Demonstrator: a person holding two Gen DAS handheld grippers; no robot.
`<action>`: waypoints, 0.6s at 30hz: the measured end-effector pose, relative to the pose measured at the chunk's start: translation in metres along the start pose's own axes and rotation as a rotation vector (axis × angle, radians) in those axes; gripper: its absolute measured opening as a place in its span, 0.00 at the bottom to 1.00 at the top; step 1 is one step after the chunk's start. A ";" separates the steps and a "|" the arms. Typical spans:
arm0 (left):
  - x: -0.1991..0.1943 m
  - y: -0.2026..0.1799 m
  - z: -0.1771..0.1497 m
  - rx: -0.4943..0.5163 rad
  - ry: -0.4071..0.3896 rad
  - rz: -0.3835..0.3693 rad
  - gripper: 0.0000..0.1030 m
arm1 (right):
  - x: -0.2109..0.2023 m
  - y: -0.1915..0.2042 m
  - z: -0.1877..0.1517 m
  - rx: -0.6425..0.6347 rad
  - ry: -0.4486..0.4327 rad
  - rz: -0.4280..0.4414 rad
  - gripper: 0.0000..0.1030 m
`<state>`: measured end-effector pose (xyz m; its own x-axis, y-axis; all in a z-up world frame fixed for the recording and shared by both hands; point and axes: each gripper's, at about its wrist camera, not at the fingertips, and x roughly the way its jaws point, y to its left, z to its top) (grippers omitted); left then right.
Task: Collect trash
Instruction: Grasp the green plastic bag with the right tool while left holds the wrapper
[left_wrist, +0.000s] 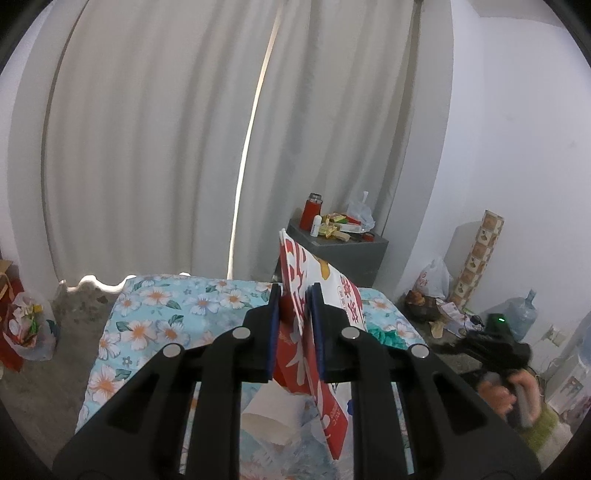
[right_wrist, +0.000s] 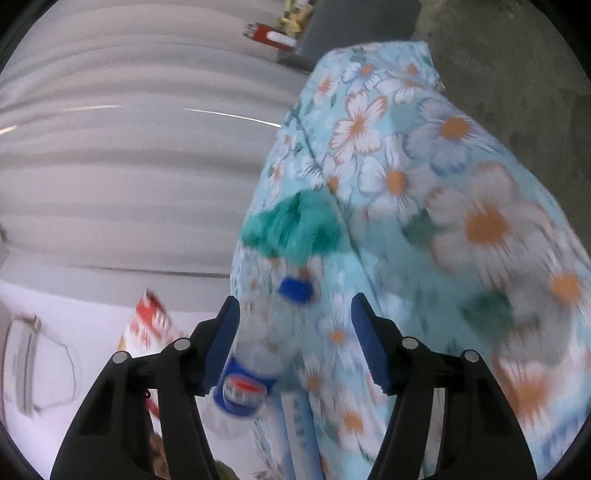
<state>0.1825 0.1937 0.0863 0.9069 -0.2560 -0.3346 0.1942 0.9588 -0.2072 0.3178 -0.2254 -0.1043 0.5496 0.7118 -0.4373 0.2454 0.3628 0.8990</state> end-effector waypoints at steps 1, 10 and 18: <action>-0.001 0.002 0.000 -0.003 0.000 0.001 0.13 | 0.007 -0.002 0.008 0.013 -0.002 -0.014 0.60; 0.002 0.013 -0.002 -0.025 0.010 -0.007 0.13 | 0.041 -0.007 0.041 0.064 -0.003 0.018 0.52; 0.007 0.015 -0.005 -0.044 0.027 -0.020 0.13 | 0.052 -0.009 0.045 0.106 0.012 0.123 0.36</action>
<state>0.1900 0.2051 0.0759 0.8927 -0.2787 -0.3543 0.1947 0.9473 -0.2545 0.3801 -0.2190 -0.1338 0.5709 0.7545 -0.3238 0.2604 0.2077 0.9429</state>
